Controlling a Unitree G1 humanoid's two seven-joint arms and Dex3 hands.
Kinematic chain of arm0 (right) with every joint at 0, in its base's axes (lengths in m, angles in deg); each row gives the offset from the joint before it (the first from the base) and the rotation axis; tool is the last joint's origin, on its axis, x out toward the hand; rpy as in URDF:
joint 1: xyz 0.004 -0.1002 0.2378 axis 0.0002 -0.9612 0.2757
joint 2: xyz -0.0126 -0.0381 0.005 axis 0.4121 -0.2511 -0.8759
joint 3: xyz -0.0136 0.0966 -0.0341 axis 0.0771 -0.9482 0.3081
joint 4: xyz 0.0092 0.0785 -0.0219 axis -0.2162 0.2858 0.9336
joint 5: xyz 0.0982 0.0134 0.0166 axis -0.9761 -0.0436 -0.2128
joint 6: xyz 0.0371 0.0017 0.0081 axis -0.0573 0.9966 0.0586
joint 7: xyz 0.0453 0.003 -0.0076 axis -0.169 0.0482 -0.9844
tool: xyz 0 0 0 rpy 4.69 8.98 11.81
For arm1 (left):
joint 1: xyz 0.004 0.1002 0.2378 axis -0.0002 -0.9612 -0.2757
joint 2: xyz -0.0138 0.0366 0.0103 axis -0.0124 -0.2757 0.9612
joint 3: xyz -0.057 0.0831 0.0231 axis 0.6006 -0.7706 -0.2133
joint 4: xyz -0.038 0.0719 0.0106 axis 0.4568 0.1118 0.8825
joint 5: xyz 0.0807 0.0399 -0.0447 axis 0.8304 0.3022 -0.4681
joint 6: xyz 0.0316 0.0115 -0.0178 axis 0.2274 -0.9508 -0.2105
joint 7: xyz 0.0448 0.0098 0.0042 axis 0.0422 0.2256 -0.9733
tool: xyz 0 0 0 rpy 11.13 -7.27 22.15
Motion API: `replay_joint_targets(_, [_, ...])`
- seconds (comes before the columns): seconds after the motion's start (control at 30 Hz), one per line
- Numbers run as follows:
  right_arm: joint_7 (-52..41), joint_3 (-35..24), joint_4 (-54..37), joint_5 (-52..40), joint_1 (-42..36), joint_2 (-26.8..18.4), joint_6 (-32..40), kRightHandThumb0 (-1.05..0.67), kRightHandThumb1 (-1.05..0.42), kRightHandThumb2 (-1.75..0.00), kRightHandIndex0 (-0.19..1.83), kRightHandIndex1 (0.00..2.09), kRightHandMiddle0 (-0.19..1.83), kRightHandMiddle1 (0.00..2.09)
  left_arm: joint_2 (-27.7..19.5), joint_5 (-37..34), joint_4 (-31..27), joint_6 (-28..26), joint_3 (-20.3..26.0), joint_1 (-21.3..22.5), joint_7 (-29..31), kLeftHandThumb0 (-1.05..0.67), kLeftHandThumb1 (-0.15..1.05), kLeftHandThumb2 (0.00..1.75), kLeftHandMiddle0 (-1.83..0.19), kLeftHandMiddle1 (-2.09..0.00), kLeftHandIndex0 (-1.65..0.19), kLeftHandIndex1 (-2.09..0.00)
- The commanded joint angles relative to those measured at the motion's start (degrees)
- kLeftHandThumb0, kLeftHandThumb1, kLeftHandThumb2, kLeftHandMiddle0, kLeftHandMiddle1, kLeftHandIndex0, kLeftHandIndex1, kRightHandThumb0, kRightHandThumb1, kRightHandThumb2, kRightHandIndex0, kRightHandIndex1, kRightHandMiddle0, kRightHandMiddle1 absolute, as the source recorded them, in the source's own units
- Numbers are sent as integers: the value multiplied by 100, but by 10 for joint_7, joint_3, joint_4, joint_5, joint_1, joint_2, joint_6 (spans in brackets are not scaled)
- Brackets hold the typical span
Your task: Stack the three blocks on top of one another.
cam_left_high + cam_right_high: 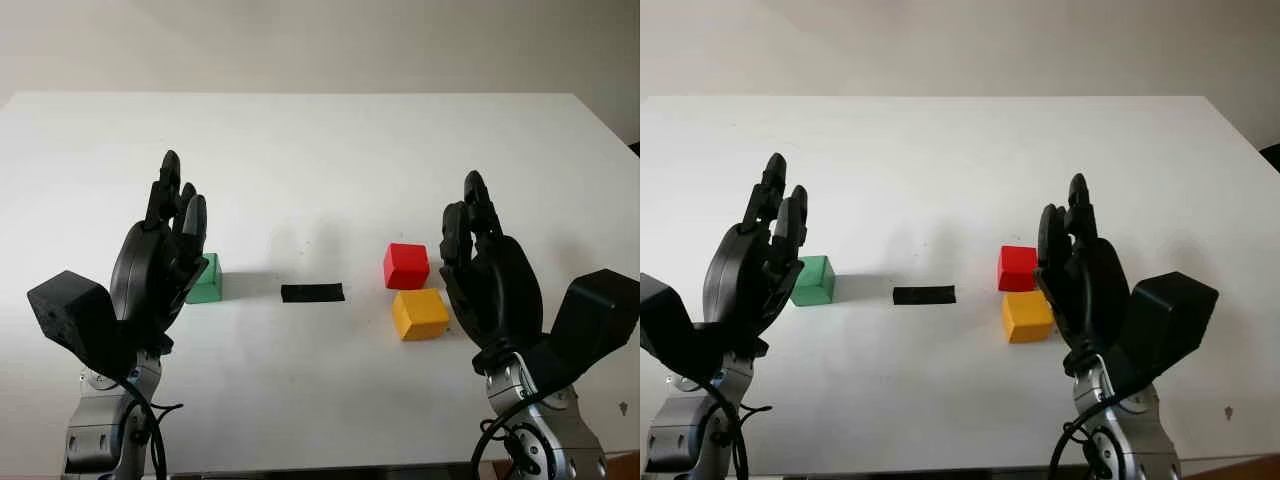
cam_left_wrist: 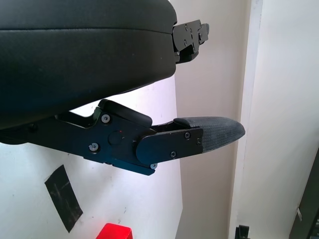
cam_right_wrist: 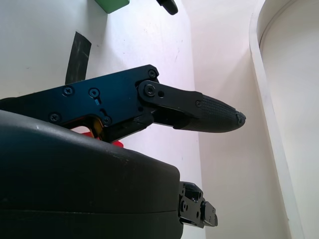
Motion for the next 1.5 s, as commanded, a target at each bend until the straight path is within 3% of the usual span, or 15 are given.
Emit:
replay_joint_targets(0.0, [0, -2, -5, 1, 6, -5, 3, -67, -105, -64, -19, 0, -19, 0, -2, 1, -10, 7, 1, 7, 1, -72, 105, 56, 19, -5, 19, -5])
replay_joint_targets(0.43, [-12, -18, 35, 5, 43, -19, -9, -68, -105, -63, -19, 0, -19, 0, 1, 11, 26, 15, -4, 38, -5, -73, 105, 56, 19, -5, 18, -5])
replay_joint_targets(0.7, [-69, -65, 54, 33, 138, -138, -21, -70, -105, -43, -19, 0, -17, 2, 0, 3, 29, 25, 1, 37, 4, -73, 105, 55, 19, -5, 19, -5])
replay_joint_targets(0.8, [-107, -68, 81, 57, 186, -205, -18, -71, -105, -32, -19, 1, -14, 4, 2, 3, 31, 29, 0, 37, 5, -73, 105, 56, 19, -4, 19, -5])
replay_joint_targets(0.87, [-131, -68, 95, 66, 217, -243, -13, -64, -104, -16, -17, 3, -10, 6, 4, 4, 29, 24, -1, 38, 1, -73, 105, 57, 19, -4, 19, -5])
replay_joint_targets(1.0, [-170, -45, 128, 116, 273, -317, -13, -61, -94, -5, -6, 8, 5, 15, 3, 7, 27, 20, -5, 38, 0, -73, 105, 59, 19, -4, 19, -4])
replay_joint_targets(1.2, [-255, 21, 201, 224, 342, -430, -111, -60, -84, -3, 3, 12, 18, 25, 1, 4, 36, 28, -4, 40, 7, -72, 105, 60, 19, -3, 19, -5])
replay_joint_targets(1.47, [-332, 74, 320, 289, 421, -482, -301, -55, -75, -3, 6, 11, 29, 29, 3, 7, 33, 24, -6, 38, 5, -71, 105, 61, 19, -4, 19, -5])
